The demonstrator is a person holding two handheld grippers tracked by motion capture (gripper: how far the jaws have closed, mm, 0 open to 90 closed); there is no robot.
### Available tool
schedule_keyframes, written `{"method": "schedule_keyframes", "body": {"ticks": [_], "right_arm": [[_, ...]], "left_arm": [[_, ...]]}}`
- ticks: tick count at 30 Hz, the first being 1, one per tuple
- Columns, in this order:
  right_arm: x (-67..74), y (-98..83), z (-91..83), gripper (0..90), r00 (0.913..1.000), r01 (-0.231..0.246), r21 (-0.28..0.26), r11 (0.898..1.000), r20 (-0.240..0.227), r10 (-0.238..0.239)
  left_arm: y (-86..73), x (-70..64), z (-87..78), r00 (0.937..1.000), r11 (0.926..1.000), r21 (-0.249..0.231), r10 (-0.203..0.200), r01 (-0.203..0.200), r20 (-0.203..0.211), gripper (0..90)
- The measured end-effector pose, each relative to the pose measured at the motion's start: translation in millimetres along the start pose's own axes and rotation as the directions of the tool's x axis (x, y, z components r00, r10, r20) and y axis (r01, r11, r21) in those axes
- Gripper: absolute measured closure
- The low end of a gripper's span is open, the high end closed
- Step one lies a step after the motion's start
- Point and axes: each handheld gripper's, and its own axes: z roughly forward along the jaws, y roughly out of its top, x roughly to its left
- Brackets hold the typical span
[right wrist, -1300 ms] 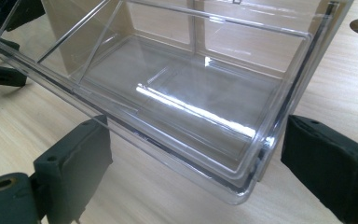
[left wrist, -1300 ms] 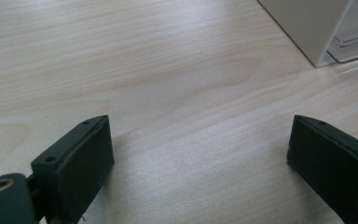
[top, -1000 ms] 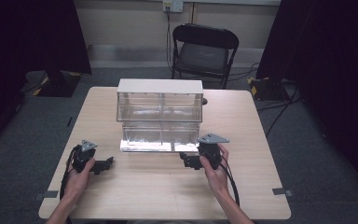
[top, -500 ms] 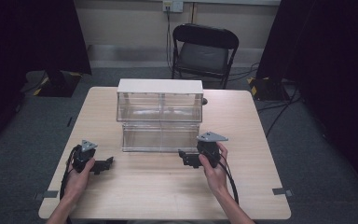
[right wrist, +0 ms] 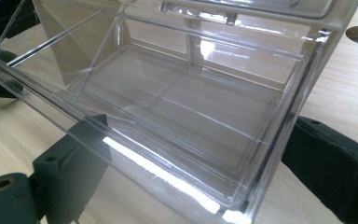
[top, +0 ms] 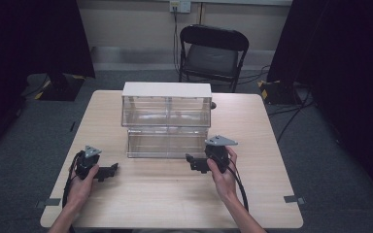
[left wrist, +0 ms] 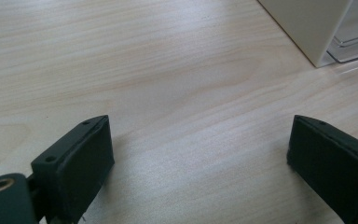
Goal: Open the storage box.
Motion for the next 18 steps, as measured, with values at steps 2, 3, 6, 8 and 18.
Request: {"method": "schedule_keyframes", "body": {"ticks": [2,3,6,8,18], "right_arm": [[-0.1,0.5,0.0,7.4,1.0,0.001,-0.001,1.0,-0.001,-0.001],[-0.1,0.8,-0.2,7.4,1.0,-0.001,0.001,1.0,-0.002,0.001],[-0.3,1.8,0.4,7.4,1.0,-0.002,-0.003,1.0,0.002,0.002],[-0.2,2.7,0.4,7.3,1.0,-0.008,-0.003,1.0,0.003,0.008],[-1.1,5.3,0.2,7.0,0.9998,-0.017,0.002,1.0,-0.003,0.017]], "left_arm": [[0.0,0.0,0.0,1.0,1.0,0.0,0.0,0.0,0.0,6.5],[0.0,0.0,0.0,1.0,1.0,0.0,0.0,0.0,0.0,6.5],[0.0,-0.1,0.0,1.0,1.0,0.0,0.0,0.0,0.0,6.5],[0.0,0.1,0.0,1.0,1.0,0.0,0.002,-0.002,0.001,6.5],[0.0,0.2,0.0,1.0,1.0,0.0,0.001,-0.001,0.001,6.5]]}}
